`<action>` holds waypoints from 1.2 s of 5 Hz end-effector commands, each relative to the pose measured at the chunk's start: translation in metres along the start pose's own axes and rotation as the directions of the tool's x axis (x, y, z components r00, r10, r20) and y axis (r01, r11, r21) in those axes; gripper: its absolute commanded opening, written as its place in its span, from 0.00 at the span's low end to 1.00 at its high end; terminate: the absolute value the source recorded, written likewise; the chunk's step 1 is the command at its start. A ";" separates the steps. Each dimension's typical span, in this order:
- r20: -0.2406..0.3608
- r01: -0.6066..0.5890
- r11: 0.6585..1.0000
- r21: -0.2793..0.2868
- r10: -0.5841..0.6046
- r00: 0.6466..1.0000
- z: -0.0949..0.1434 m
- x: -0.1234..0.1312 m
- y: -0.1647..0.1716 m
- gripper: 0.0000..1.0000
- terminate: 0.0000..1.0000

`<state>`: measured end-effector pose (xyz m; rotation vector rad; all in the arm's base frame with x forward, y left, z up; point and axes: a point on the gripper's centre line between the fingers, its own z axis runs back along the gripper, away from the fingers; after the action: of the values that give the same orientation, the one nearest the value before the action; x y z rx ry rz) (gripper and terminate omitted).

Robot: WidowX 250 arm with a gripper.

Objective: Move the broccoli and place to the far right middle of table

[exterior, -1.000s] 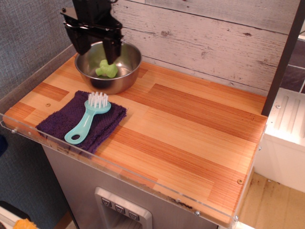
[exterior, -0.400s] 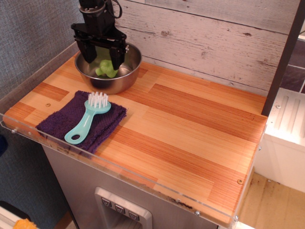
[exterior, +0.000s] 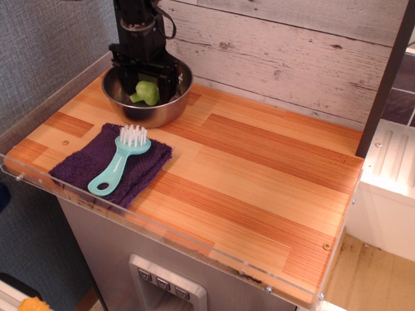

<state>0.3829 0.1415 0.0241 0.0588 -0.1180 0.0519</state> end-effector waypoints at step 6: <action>0.222 0.312 0.950 -0.035 -0.296 0.929 0.100 0.016 -0.123 0.00 0.00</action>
<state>0.3948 0.0076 0.1018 -0.0042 -0.2780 -0.2668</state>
